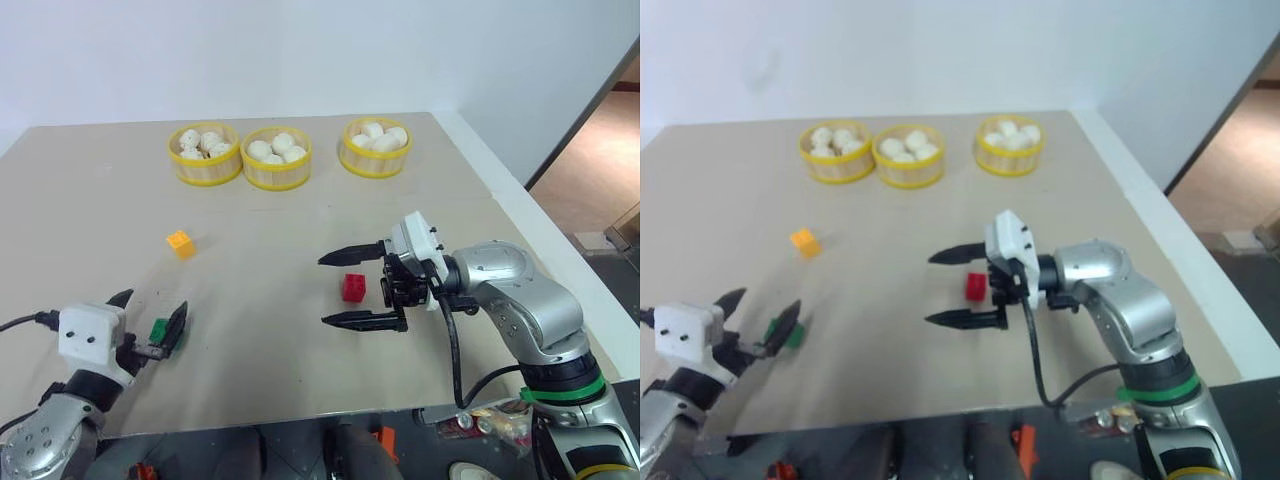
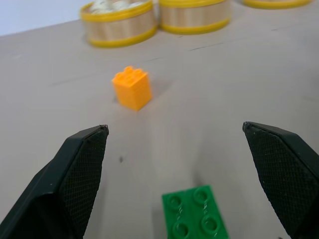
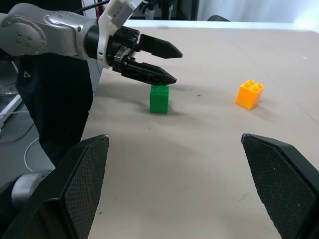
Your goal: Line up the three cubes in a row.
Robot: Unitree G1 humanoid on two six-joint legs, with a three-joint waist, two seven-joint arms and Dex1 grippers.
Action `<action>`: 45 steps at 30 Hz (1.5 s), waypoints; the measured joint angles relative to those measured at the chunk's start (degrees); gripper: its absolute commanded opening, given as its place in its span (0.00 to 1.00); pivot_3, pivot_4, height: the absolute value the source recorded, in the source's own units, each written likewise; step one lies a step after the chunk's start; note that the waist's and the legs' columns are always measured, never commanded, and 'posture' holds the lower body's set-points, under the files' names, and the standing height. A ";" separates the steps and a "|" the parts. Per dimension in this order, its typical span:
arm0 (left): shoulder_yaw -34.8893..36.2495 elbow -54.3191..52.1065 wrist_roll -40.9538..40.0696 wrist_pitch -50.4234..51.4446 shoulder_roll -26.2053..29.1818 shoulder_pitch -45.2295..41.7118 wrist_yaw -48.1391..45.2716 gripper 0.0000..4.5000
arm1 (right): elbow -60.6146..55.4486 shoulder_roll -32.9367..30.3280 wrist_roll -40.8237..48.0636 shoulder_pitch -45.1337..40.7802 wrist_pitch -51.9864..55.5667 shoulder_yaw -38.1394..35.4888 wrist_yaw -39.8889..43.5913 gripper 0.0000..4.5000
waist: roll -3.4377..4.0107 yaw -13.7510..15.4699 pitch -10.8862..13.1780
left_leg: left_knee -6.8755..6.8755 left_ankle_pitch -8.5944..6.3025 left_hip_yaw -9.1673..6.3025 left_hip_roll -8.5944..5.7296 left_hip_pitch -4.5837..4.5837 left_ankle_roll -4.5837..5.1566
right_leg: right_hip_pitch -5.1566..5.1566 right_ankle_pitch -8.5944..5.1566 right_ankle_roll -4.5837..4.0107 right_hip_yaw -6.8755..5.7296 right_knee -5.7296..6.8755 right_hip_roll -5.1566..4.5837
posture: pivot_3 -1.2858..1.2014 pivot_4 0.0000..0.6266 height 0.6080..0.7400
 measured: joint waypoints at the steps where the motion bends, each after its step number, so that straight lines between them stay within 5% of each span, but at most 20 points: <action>1: -0.47 0.02 0.50 -0.28 -0.50 0.37 0.59 1.00 | 0.25 0.00 -0.21 -0.03 -0.34 0.20 0.01 0.98 | -0.01 0.00 0.00 | 0.01 0.00 0.00 -0.01 -0.03 0.00 | -0.02 0.00 0.00 0.01 0.00 0.00 | 0.52 0.24 1.00; 16: -5.72 6.33 5.83 -5.13 -3.19 4.97 0.96 1.00 | 1.22 0.81 1.13 -0.16 -2.22 -0.20 0.01 0.98 | -0.03 -0.02 0.00 | -0.02 -0.09 0.04 0.00 -0.09 -0.06 | -0.13 -0.02 -0.02 0.06 0.00 0.02 | 0.52 0.24 1.00; 25: -6.63 9.53 5.28 -4.73 -3.36 3.82 0.57 0.36 | 1.86 0.39 0.99 -0.08 -3.48 -0.21 0.69 1.00 | -0.03 -0.01 0.00 | -0.02 -0.09 0.05 0.00 -0.10 -0.07 | -0.15 -0.02 -0.02 0.06 0.00 0.03 | 0.52 0.24 1.00; 28: -6.61 10.38 4.90 -4.81 -2.86 2.86 0.06 0.30 | 2.36 0.36 0.39 -0.04 -4.55 -0.20 1.07 1.00 | -0.03 -0.02 0.00 | -0.03 -0.09 0.04 0.00 -0.10 -0.07 | -0.15 -0.02 -0.02 0.04 0.00 0.03 | 0.52 0.24 1.00; 34: -6.60 14.71 2.91 -7.16 6.60 -0.46 -9.89 0.30 | 2.95 0.23 -0.58 0.09 -5.67 -0.15 1.38 1.00 | -0.02 -0.01 0.00 | -0.02 -0.09 0.07 0.03 -0.10 -0.07 | -0.16 -0.02 -0.03 0.04 0.00 0.03 | 0.52 0.24 1.00; 38: -9.46 16.71 1.64 -10.27 19.40 -6.38 -24.37 0.30 | 3.59 0.07 -1.19 0.10 -6.44 -0.06 1.64 1.00 | 0.00 0.05 0.02 | -0.02 -0.09 0.09 0.03 -0.15 -0.07 | -0.21 -0.03 -0.06 0.03 0.00 0.00 | 0.52 0.24 1.00; 45: -20.94 31.05 1.69 -13.83 27.14 -31.67 -43.40 0.30 | 4.99 -0.77 -1.78 -0.64 -6.10 0.20 1.65 1.00 | -0.01 0.05 0.02 | -0.03 -0.09 0.22 0.03 -0.21 -0.07 | -0.24 0.05 0.03 0.11 0.01 0.05 | 0.52 0.24 1.00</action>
